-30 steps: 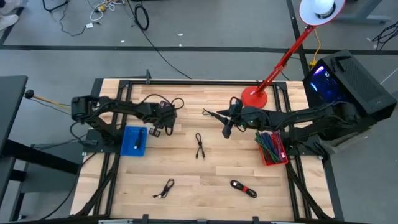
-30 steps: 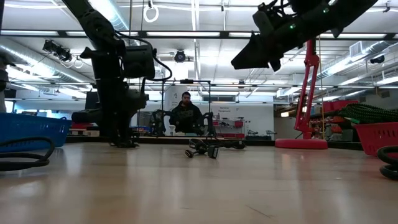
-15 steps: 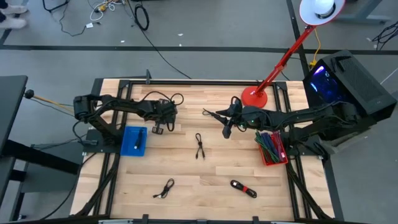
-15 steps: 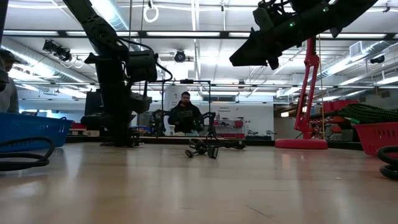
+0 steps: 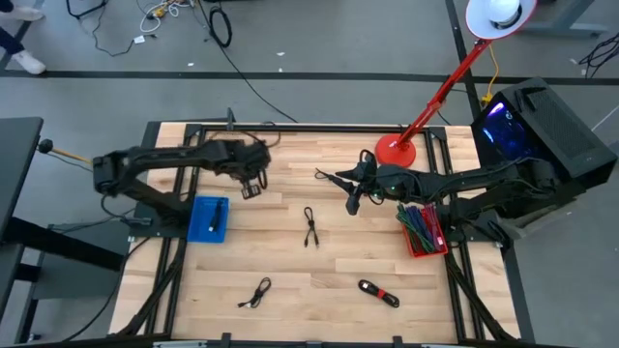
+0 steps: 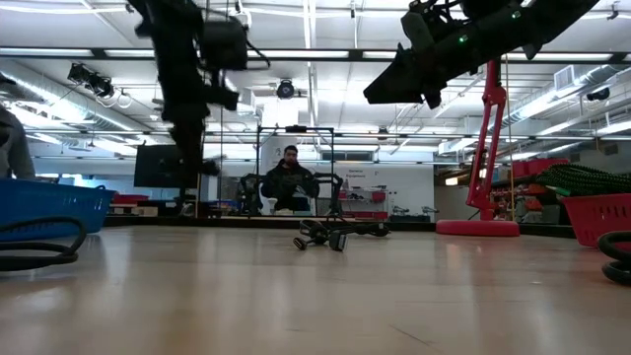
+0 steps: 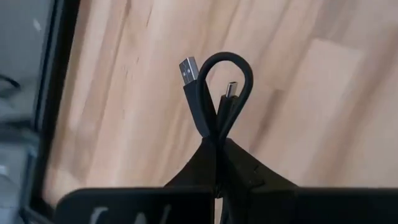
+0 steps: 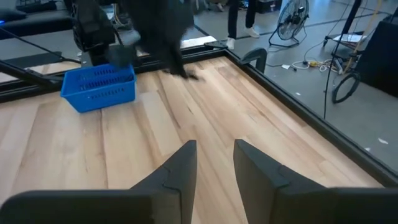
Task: Pick & Place USB Port
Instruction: Put the black charger cable into the blue basket
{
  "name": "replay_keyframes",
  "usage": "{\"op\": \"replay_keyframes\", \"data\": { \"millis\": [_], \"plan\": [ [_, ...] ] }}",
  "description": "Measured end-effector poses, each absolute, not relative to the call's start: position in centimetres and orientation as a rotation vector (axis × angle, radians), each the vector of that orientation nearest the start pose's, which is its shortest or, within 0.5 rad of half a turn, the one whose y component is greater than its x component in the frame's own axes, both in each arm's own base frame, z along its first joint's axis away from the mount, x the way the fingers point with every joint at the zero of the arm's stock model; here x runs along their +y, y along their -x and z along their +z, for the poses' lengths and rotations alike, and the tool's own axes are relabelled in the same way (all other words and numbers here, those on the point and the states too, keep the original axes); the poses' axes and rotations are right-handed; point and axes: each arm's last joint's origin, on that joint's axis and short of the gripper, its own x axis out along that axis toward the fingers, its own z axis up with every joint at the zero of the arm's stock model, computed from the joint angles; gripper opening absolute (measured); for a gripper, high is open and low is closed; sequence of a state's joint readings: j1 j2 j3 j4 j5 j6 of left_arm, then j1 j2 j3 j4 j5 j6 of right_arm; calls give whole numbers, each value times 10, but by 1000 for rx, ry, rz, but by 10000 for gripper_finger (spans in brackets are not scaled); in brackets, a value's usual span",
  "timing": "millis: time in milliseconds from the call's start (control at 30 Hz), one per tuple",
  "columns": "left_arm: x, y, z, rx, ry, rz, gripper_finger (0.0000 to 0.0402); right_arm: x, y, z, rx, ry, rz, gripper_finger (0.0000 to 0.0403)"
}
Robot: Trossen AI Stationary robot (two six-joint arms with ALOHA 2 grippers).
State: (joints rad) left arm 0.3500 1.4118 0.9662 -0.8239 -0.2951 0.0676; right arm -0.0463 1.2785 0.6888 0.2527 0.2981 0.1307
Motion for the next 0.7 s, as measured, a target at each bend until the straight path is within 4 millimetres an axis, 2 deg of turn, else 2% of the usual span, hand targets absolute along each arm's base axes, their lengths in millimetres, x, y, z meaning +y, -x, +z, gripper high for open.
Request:
{"op": "replay_keyframes", "data": {
  "millis": [100, 200, 367, 567, 700],
  "plan": [
    [86, -220, 250, 1247, 105, 553, 9, -21, -270, 238, 315, -72, -360, 109],
    [75, -197, 281, 1152, 194, 635, 9, -22, -270, 238, 317, -59, -361, 109],
    [51, -151, 312, 960, 408, 747, 9, -23, -270, 238, 319, -43, -362, 109],
    [27, -113, 327, 794, 595, 804, 9, -24, -270, 239, 321, -23, -361, 109],
    [16, -98, 322, 841, 639, 915, 9, -24, -270, 239, 323, -18, -360, 109]
  ]
}}
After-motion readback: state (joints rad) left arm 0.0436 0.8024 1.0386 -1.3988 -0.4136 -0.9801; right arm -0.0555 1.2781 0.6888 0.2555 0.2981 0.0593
